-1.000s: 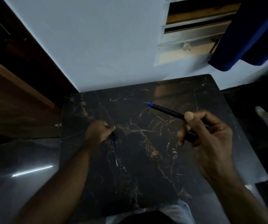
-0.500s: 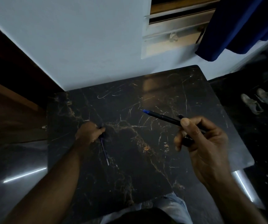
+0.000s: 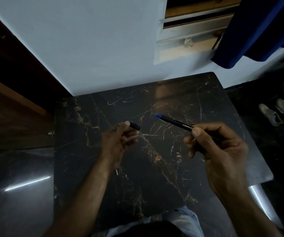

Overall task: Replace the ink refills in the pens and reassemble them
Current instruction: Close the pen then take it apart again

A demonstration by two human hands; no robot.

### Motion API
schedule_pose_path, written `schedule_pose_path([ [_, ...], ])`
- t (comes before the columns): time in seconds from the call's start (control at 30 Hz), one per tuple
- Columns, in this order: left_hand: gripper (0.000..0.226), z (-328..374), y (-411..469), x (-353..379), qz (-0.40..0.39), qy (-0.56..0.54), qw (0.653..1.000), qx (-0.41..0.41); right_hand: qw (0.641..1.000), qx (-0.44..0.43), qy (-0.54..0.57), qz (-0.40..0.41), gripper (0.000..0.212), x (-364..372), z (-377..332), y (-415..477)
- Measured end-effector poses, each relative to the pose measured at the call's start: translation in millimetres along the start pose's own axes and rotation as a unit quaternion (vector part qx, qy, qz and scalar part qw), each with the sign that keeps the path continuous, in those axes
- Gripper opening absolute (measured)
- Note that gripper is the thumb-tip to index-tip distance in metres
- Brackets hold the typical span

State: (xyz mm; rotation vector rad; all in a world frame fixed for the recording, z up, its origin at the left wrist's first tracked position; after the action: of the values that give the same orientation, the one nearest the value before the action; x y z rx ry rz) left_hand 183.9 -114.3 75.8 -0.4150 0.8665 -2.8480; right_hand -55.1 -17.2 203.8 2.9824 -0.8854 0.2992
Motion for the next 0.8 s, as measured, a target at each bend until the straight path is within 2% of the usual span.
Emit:
schedule_pose_path([
  [0.07, 0.028, 25, -26, 17, -0.036, -0.092, 0.995, 0.017, 0.999, -0.034, -0.012, 0.001, 0.020, -3, -4, 0],
  [0.17, 0.027, 58, -55, 35, -0.078, -0.134, 0.986, 0.058, 0.996, -0.077, -0.031, -0.012, 0.015, -1, -12, -3],
  [0.23, 0.025, 74, -67, 41, -0.090, -0.140, 0.983, 0.079, 0.994, -0.097, -0.042, -0.025, 0.017, 4, -17, -5],
  [0.33, 0.024, 85, -78, 46, -0.091, -0.123, 0.983, 0.104, 0.991, -0.119, -0.050, -0.039, 0.009, 9, -22, -7],
  [0.47, 0.010, 82, -88, 49, -0.082, -0.092, 0.982, 0.144, 0.990, -0.128, -0.038, -0.041, 0.011, 11, -24, -10],
  [0.6, 0.012, 78, -90, 43, -0.063, -0.111, 0.983, 0.131, 0.992, -0.122, -0.010, -0.029, 0.008, 5, -22, -12],
  [0.73, 0.023, 80, -91, 39, -0.061, -0.125, 0.982, 0.128, 0.992, -0.123, 0.010, -0.012, 0.007, 2, -26, -12],
  [0.8, 0.018, 81, -93, 40, -0.070, -0.121, 0.981, 0.133, 0.992, -0.121, 0.015, -0.020, 0.007, 4, -27, -11],
])
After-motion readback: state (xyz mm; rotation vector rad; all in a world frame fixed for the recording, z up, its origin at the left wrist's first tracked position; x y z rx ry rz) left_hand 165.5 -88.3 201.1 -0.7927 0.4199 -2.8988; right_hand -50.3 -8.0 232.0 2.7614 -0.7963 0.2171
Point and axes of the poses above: each hand's wrist, its own y-axis towards the middle knuckle, its own x-axis out of the palm, z = x × y, the point moved 6 cm from there along y, towards the middle knuckle, and after that the axes turned 11 degrees about z, right-handed, at the moved point
